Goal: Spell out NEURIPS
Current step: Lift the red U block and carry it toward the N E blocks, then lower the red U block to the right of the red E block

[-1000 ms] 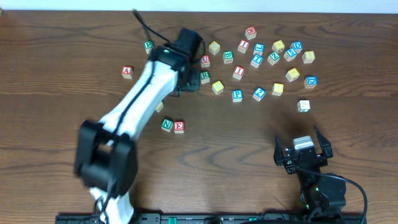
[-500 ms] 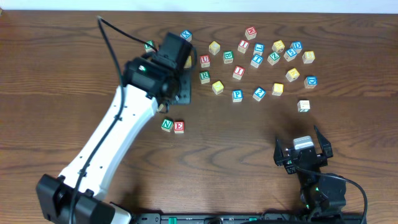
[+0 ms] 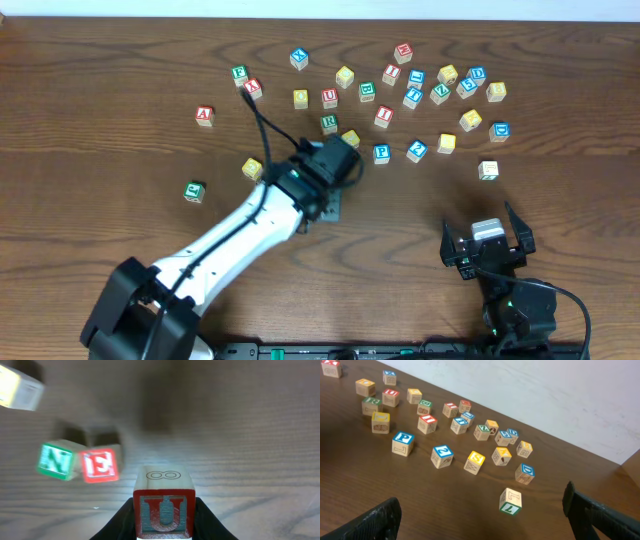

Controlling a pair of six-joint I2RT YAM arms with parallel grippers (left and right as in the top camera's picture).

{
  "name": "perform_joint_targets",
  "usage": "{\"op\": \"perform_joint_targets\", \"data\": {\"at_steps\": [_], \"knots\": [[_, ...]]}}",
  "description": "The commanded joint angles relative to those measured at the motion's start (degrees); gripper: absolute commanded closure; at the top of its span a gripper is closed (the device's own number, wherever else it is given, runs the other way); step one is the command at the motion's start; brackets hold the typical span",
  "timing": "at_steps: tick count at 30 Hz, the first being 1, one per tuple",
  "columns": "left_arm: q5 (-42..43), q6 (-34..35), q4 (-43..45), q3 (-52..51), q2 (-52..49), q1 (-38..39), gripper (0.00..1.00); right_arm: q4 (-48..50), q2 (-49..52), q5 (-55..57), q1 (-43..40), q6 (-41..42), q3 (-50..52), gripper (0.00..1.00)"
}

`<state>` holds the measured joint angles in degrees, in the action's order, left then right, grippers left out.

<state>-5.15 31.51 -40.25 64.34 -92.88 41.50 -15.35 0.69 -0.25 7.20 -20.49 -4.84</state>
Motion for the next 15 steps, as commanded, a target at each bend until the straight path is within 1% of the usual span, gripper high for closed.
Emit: {"op": "perform_joint_targets", "data": {"at_steps": [1,7,15], "knots": [[-3.82,4.13,1.9,-2.78,0.2,1.86,0.92,-0.15,-0.37,-0.11,-0.79,0.72,0.11,0.01],[-6.56,4.59,5.7,-5.99,0.2,2.19,0.92,-0.15,-0.37,-0.11,-0.79,0.74,0.11,0.01],[-6.95,4.33,11.56,-9.14,-0.02,2.14,0.92,-0.15,-0.37,-0.11,-0.79,0.72,0.11,0.01]]}}
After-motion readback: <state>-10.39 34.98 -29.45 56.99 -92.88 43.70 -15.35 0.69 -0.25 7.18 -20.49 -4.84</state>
